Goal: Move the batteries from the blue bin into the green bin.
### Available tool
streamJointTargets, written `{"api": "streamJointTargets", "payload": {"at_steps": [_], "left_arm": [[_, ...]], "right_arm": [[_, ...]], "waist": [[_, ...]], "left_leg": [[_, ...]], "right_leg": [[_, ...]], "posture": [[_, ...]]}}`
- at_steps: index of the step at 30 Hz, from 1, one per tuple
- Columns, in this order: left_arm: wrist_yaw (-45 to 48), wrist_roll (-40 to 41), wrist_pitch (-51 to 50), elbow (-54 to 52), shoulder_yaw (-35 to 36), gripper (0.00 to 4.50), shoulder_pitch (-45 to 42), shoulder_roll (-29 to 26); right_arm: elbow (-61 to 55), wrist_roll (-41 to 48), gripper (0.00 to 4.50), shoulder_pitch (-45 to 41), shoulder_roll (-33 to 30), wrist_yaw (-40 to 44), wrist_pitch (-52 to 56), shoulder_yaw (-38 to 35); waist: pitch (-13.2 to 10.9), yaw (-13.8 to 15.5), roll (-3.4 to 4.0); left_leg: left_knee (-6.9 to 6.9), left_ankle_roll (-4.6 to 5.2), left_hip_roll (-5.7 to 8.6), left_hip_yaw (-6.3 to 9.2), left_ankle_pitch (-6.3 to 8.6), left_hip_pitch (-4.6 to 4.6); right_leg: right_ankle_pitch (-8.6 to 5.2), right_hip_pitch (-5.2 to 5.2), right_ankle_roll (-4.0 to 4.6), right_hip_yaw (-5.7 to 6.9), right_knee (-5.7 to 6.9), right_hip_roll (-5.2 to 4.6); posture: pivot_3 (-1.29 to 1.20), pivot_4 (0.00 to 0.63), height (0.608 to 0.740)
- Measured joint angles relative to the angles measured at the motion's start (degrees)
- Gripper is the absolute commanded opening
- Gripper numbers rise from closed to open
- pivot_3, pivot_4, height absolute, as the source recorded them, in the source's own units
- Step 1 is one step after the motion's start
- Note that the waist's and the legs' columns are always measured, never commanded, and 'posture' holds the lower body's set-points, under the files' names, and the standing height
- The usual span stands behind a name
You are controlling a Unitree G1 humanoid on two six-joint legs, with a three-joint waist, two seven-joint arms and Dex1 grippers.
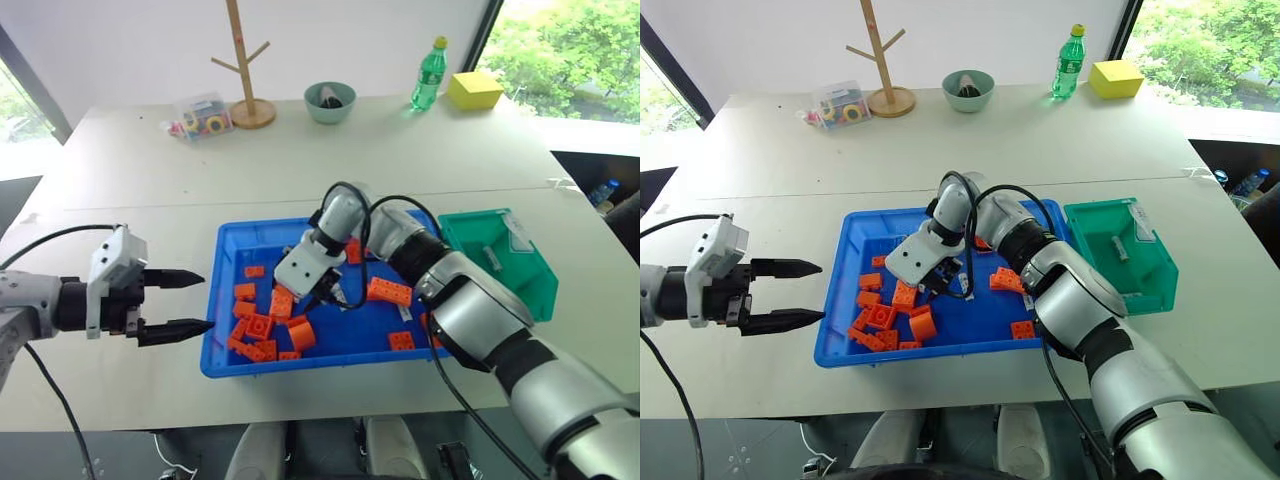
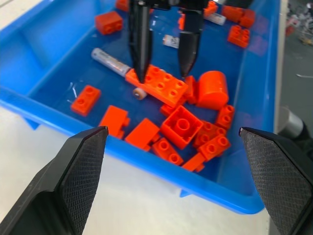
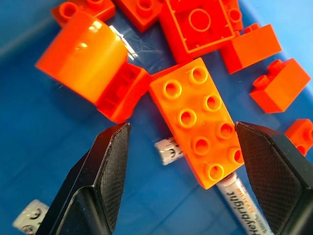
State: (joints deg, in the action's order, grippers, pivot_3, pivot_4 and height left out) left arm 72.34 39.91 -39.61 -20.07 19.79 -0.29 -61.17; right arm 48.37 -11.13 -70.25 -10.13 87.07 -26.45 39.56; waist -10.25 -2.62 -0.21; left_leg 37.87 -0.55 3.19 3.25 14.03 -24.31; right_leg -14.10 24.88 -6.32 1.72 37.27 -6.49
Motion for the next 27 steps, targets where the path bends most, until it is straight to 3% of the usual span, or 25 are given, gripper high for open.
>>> {"api": "streamJointTargets", "payload": {"at_steps": [18, 21, 23, 27], "left_arm": [[2.0, 0.1, 0.9, -0.4, -0.8, 4.5, -0.3, -0.9], [2.5, 0.1, 1.3, -0.4, -1.1, 4.5, -1.3, -0.9], [2.5, 0.1, 1.7, -0.4, -1.1, 4.5, -2.0, -0.9], [2.0, -0.3, 4.9, -0.1, -1.1, 4.5, -3.1, 1.9]], "right_arm": [[3.1, -1.1, 3.48, -1.9, 3.3, 2.0, -0.9, -1.9], [3.1, -1.1, 2.67, -1.9, 4.2, 2.2, -0.8, -1.9], [3.1, -1.1, 1.78, -1.9, 4.5, 2.1, -0.8, -1.9], [3.1, -1.4, 1.78, -1.9, 4.6, 1.5, -0.8, -1.9]], "waist": [[0.0, 0.0, 0.01], [0.0, 0.0, 0.01], [0.0, 0.1, 0.01], [0.0, 0.1, 0.01]], "left_leg": [[-0.07, -0.03, -0.01, 0.02, -0.02, 0.0], [-0.06, -0.04, -0.01, 0.02, -0.02, 0.0], [-0.06, -0.05, 0.0, 0.02, -0.03, 0.0], [-0.06, -0.06, 0.0, 0.02, -0.03, 0.0]], "right_leg": [[-0.03, 0.09, 0.05, -0.01, 0.09, 0.03], [-0.03, 0.09, 0.05, -0.01, 0.09, 0.03], [-0.03, 0.1, 0.05, -0.01, 0.08, 0.03], [-0.03, 0.1, 0.05, -0.01, 0.09, 0.03]], "posture": [[0.0, 0.15, 0.703], [0.0, 0.15, 0.703], [0.0, 0.15, 0.703], [0.0, 0.15, 0.703]]}}
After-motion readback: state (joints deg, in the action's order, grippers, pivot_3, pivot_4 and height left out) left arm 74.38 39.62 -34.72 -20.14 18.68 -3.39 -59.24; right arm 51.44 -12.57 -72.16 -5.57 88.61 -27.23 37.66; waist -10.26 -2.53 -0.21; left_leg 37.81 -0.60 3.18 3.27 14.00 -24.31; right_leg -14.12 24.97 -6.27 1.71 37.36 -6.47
